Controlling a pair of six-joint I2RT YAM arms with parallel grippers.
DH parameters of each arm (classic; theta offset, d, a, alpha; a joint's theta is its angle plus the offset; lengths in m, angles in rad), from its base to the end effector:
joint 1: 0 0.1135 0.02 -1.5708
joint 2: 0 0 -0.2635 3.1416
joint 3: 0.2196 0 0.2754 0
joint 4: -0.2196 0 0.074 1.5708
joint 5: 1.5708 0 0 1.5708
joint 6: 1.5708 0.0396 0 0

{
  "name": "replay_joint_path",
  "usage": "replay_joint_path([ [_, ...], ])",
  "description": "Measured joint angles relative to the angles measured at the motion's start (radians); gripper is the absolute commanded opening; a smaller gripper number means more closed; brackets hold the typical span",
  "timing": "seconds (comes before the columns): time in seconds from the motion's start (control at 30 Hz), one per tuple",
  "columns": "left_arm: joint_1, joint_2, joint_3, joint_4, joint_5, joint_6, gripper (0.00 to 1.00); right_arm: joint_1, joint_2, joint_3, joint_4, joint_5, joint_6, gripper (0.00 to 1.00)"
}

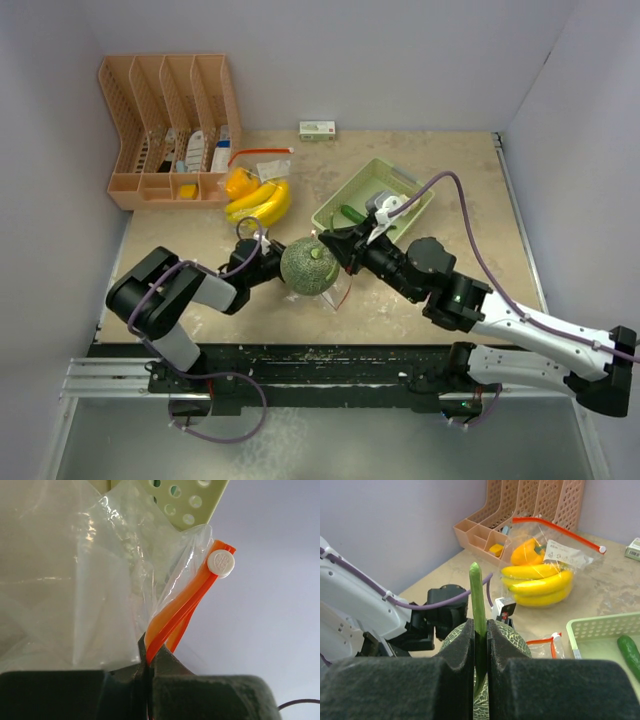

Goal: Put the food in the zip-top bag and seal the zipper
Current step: Place the fake fruit at the center of the board.

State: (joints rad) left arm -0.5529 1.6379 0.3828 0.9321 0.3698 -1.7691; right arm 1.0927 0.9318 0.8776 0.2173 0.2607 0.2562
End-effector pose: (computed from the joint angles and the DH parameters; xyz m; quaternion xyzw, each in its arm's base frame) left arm 0.2336 -0.1610 0.1043 -0.3676 0.7161 -0.5862 0.0919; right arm 0.1219 0.2131 0.3886 -0.1701 0.6266 0.4063 0.6429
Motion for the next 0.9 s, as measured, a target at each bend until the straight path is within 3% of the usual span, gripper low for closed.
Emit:
replay_joint_path([
  [0.5,-0.005,0.034,-0.104,0.154,0.016,-0.046,0.0,-0.093,0.03,-0.138,0.123,-0.026,0.075,0.0],
  [0.9,0.003,0.113,-0.172,0.289,0.015,-0.098,0.0,-0.158,-0.016,-0.308,0.12,-0.024,0.136,0.0],
])
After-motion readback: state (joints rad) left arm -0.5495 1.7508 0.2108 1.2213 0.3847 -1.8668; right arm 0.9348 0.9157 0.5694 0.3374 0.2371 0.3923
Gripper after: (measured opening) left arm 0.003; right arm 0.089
